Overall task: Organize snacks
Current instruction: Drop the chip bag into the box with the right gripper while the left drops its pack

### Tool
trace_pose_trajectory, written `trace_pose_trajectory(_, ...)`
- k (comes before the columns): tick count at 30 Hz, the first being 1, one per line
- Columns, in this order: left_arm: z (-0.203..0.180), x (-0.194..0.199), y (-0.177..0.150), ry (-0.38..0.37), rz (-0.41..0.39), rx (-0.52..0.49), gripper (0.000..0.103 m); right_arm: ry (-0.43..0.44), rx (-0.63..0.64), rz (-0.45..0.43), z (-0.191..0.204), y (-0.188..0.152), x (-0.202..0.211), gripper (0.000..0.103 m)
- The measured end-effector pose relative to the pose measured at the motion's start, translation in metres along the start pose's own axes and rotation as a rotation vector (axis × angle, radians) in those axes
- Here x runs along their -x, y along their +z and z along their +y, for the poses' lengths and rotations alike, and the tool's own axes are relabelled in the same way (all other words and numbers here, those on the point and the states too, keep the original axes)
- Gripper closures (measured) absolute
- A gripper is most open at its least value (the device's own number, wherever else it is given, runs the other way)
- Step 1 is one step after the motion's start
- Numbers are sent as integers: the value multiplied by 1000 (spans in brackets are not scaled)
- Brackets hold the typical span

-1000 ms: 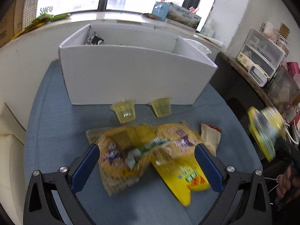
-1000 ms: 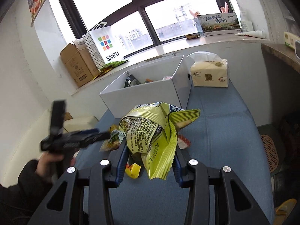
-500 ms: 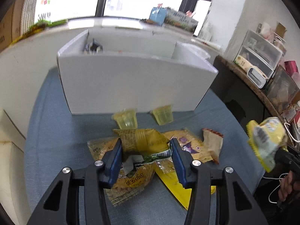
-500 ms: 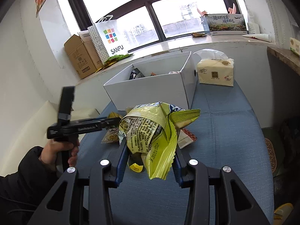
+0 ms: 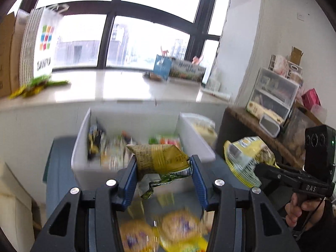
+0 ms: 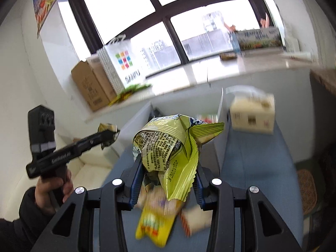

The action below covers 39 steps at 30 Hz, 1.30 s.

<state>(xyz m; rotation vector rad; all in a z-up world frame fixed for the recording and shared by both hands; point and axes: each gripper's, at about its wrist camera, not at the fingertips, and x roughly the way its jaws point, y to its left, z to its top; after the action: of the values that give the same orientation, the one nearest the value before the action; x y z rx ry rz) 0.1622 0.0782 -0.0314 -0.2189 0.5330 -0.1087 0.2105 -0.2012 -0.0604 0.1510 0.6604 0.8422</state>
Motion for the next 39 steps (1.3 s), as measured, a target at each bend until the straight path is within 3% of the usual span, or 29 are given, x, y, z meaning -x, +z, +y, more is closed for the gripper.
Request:
trace_pose_trajectory(2,3,-10,22,26,-27,5,50,-7,10,-27,0,28,-11,57)
trace_pose_trajectory(6,10,-48,58,71,0,-20,50,-55,31,-41,-2,77,-48,57)
trace_pose_trajectory(13,33,-106,85,203,67,0,50,-125,21,65,-24,122,-116,57)
trace_pose_trajectory(15,37,-118,84,196,100,7,48,-144,9,93,-30,125,-130,53)
trace_pose_trajectory(17,41,-132,81,194,186,35,35,-138,-1,140,-36,124,-142,25)
trace_pose_trajectory(18,42,-133,79,225,199,46,13,-154,-15,152,-37,122,-146,0)
trace_pose_trajectory(19,41,-129,76,247,185,50,0,-161,-20,149,-38,120,-146,0)
trace_pose_trajectory(21,37,-121,72,238,158,40,0,-174,-17,105,-39,116,-139,0)
trace_pose_trajectory(26,33,-106,67,240,141,23,0,-169,1,95,-33,110,-127,0)
trace_pose_trajectory(34,8,-54,63,158,61,40,0,-123,91,0,-7,100,-84,0)
trace_pose_trajectory(39,-26,-10,45,100,15,-44,0,-76,-32,-41,-19,81,-51,0)
